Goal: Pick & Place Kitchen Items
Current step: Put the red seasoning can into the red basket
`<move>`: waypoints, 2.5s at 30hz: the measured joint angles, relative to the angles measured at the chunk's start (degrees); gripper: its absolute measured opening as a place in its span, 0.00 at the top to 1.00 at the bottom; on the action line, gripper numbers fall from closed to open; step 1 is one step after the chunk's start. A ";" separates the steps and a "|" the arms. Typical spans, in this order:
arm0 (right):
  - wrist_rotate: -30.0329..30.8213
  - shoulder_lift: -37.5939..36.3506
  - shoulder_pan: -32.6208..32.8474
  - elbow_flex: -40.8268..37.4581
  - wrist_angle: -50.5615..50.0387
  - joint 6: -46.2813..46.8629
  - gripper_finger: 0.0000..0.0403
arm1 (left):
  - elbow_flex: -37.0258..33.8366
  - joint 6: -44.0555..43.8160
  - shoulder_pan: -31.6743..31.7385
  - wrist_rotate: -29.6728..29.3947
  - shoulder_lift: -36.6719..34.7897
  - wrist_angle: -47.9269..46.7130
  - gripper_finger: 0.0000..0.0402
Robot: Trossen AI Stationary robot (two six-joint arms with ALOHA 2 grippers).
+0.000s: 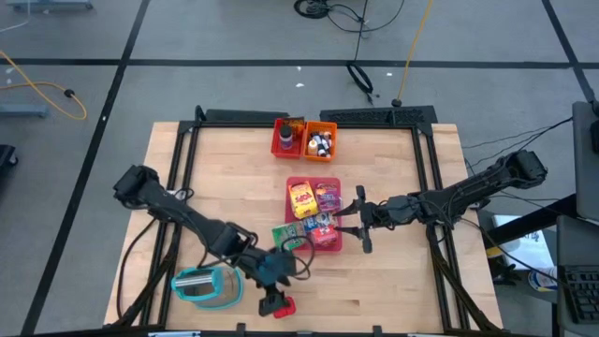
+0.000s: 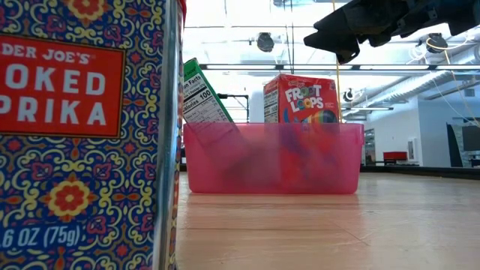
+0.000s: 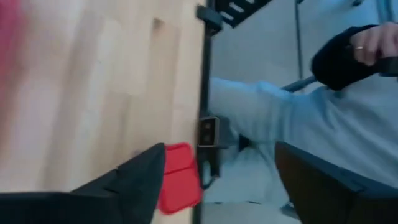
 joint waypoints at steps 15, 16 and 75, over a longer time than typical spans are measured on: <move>0.00 0.00 0.00 0.00 -0.77 0.00 0.58 | 0.00 1.99 -0.51 0.55 2.02 13.37 0.13; 0.00 0.00 0.00 0.00 -0.82 0.00 0.58 | 0.00 3.20 -0.70 0.80 2.12 14.78 0.13; 0.24 0.04 0.00 -0.04 -2.90 0.83 0.58 | 35.50 -3.47 -7.81 -9.82 26.96 -37.34 0.13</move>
